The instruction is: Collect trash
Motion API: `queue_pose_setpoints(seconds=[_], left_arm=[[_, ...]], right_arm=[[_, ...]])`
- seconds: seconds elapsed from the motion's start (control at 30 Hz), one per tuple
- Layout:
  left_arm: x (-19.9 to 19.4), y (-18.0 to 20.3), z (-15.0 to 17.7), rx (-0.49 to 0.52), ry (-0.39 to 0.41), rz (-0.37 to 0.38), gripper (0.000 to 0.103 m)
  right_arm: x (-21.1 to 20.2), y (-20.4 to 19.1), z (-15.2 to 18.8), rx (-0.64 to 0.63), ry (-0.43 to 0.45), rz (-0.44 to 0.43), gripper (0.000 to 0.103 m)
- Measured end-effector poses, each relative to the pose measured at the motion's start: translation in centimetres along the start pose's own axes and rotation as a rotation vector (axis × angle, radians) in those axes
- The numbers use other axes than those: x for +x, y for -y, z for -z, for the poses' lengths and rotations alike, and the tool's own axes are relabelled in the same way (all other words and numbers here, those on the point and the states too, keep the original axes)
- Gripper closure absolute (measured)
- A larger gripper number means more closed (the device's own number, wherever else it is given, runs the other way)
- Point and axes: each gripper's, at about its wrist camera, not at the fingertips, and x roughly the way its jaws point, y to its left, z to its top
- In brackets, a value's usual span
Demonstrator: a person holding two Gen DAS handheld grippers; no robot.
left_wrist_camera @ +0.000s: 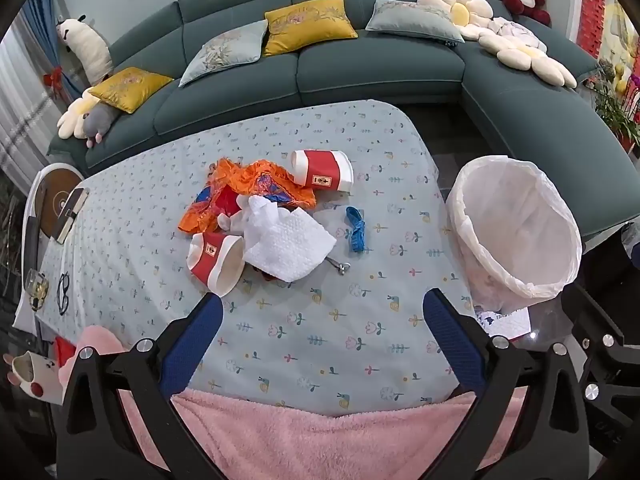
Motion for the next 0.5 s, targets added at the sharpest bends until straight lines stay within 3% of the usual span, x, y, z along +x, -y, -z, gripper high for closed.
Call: queue_pose_setpoints(seconds=[0.3, 0.5], left_arm=[[-0.7, 1.2, -1.4, -0.004, -0.019, 0.024, 0.007], [-0.5, 0.4, -0.1, -0.015, -0.003, 0.034, 0.007]], right_arm=[[0.0, 0.2, 0.0, 0.01, -0.005, -0.008, 0.01], [-0.1, 0.6, -0.3, 0.014, -0.003, 0.0, 0.009]])
